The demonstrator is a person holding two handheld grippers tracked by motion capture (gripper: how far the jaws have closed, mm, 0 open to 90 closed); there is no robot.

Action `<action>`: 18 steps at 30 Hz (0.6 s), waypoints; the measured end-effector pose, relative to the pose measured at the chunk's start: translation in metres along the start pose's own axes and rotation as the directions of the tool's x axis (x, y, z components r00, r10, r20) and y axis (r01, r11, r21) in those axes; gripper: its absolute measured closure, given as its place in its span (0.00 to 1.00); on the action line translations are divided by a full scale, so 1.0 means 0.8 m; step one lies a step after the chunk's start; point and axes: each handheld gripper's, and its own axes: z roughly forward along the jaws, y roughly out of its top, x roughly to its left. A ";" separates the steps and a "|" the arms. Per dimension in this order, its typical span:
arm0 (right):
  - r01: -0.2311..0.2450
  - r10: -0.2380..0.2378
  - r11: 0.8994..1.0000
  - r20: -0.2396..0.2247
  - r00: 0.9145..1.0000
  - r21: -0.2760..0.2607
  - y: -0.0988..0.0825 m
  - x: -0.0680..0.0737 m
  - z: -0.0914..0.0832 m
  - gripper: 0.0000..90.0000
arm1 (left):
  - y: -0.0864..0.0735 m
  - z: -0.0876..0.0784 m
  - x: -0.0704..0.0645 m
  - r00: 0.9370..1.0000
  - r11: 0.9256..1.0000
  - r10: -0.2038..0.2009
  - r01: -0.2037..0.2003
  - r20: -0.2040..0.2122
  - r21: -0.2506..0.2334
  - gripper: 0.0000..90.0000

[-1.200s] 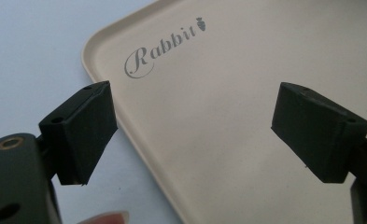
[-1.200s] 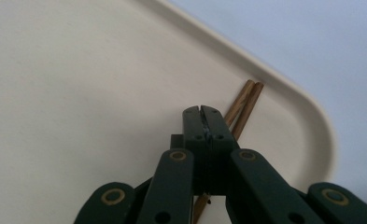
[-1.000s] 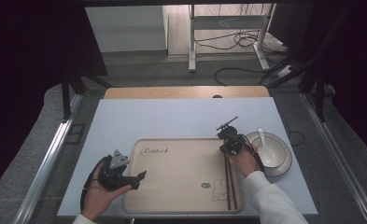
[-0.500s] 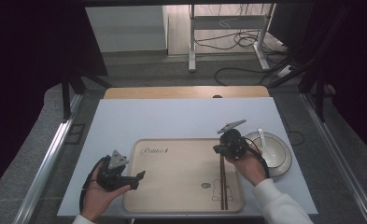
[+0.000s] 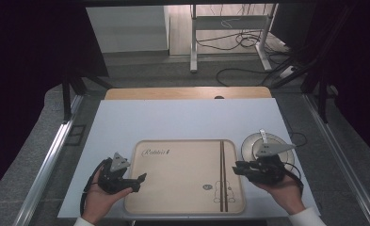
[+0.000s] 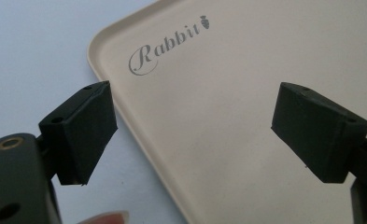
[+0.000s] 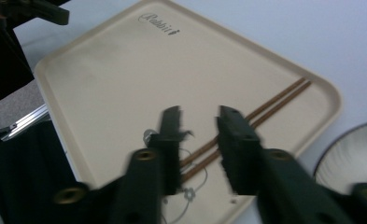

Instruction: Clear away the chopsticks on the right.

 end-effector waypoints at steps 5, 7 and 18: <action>0.029 -0.027 0.998 0.039 0.999 -0.050 -0.031 0.009 -0.028 0.50 | 0.000 0.001 0.000 1.000 1.000 0.002 -0.002 -0.001 0.002 0.15; 0.029 -0.027 0.998 0.045 0.999 -0.052 -0.040 0.009 -0.032 0.47 | 0.000 0.002 0.000 1.000 1.000 0.002 -0.002 -0.002 0.001 0.15; 0.034 -0.030 0.998 0.081 0.996 -0.059 -0.044 0.010 -0.033 0.37 | 0.001 0.003 -0.002 1.000 1.000 0.011 -0.011 -0.002 0.003 0.15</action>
